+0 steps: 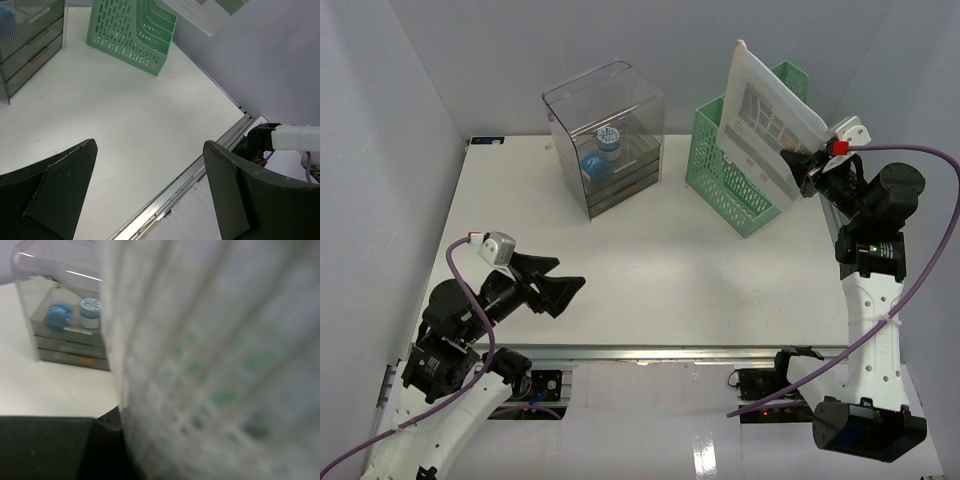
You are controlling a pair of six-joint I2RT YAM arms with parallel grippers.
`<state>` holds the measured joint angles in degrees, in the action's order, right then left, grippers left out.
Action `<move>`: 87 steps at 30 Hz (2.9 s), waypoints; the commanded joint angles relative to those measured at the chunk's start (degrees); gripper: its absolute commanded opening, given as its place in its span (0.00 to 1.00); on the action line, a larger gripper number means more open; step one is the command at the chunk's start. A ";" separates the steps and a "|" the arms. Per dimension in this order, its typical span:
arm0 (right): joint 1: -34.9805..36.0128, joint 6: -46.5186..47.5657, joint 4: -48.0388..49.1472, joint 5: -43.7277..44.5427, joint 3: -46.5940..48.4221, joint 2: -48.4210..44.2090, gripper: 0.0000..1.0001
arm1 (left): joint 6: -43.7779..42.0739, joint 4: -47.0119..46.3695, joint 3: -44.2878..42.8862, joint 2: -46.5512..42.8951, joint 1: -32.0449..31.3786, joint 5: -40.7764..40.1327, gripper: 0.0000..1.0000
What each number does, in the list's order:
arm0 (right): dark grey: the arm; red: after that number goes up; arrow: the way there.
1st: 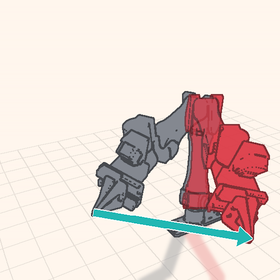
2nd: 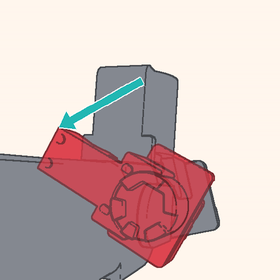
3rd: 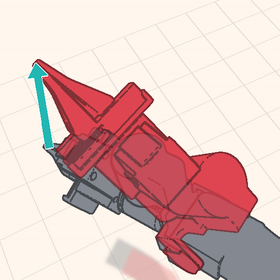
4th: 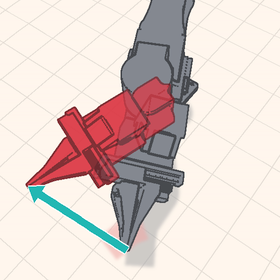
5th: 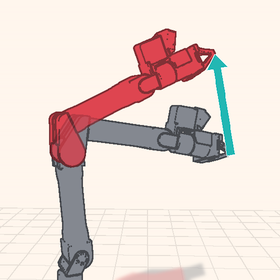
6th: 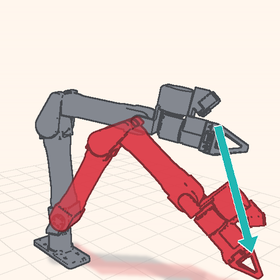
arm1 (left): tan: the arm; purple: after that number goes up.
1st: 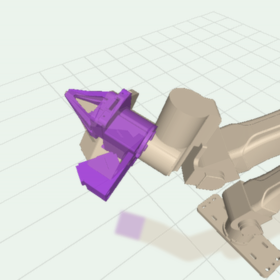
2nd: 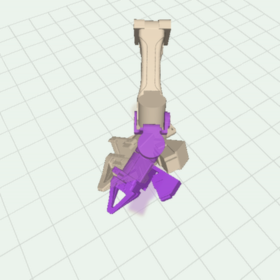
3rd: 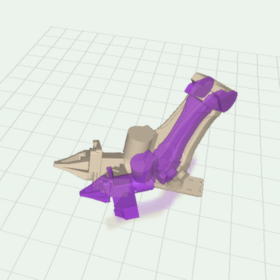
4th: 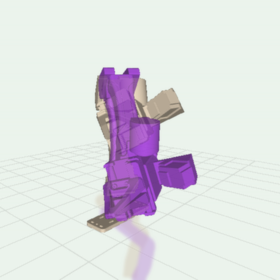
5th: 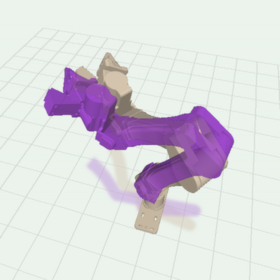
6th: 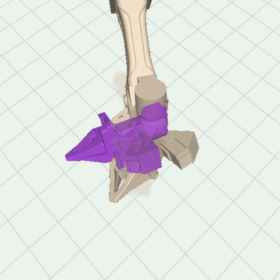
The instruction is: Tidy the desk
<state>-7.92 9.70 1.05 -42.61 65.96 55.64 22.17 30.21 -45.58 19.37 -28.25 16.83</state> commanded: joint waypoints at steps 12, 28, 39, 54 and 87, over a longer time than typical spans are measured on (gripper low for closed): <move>-0.37 5.95 10.58 7.47 -2.21 5.25 0.08 | 2.94 0.52 3.80 -2.23 0.18 4.09 0.98; 0.72 -3.28 30.28 0.90 -3.99 20.91 0.08 | 5.21 -1.52 6.60 -3.60 0.13 4.71 0.98; 1.42 -5.15 42.07 -2.01 -8.75 27.44 0.08 | 5.77 -3.10 8.23 -2.06 0.13 4.09 0.98; 1.31 -1.24 27.32 5.98 -7.60 27.01 0.80 | 8.04 -4.61 8.64 -1.46 0.13 3.72 0.98; 0.10 3.14 -30.59 13.50 -20.12 -13.54 0.90 | 7.56 9.31 1.58 -6.52 0.20 -1.85 0.98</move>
<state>-7.70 14.98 -29.91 -32.70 47.06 42.75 31.11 35.94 -40.87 13.99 -28.25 16.25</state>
